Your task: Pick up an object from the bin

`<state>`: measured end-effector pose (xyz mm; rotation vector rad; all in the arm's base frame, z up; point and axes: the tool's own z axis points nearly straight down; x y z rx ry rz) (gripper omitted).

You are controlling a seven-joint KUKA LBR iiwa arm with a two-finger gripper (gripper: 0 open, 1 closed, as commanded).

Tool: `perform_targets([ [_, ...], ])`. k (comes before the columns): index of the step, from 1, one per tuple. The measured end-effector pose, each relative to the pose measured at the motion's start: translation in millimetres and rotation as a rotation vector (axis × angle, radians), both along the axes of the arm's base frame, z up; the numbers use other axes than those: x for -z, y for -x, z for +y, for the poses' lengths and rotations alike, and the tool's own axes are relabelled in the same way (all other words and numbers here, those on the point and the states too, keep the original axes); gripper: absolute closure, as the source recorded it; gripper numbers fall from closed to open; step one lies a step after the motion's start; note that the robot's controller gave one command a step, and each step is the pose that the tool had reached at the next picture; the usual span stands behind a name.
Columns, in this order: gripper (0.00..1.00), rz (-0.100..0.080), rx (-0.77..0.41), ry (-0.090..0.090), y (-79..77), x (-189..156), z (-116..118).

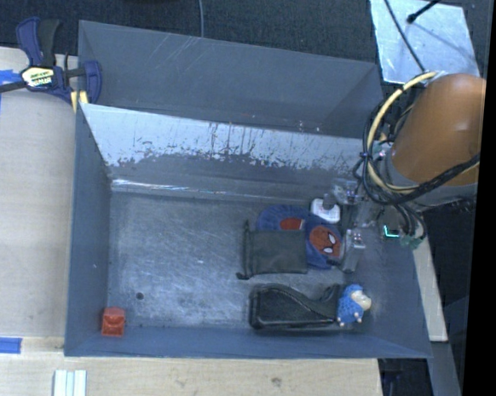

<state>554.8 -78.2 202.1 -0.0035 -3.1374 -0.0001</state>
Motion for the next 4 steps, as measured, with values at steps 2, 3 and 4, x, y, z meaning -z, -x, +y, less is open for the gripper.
perform_targets([
  [2,0.0,0.002,0.207,-0.004,-37.4,133,-60],
  [3,1.0,0.001,0.202,-0.003,-38.0,131,-58],
  [4,1.0,-0.014,-0.404,0.004,-40.0,-9,-70],
])
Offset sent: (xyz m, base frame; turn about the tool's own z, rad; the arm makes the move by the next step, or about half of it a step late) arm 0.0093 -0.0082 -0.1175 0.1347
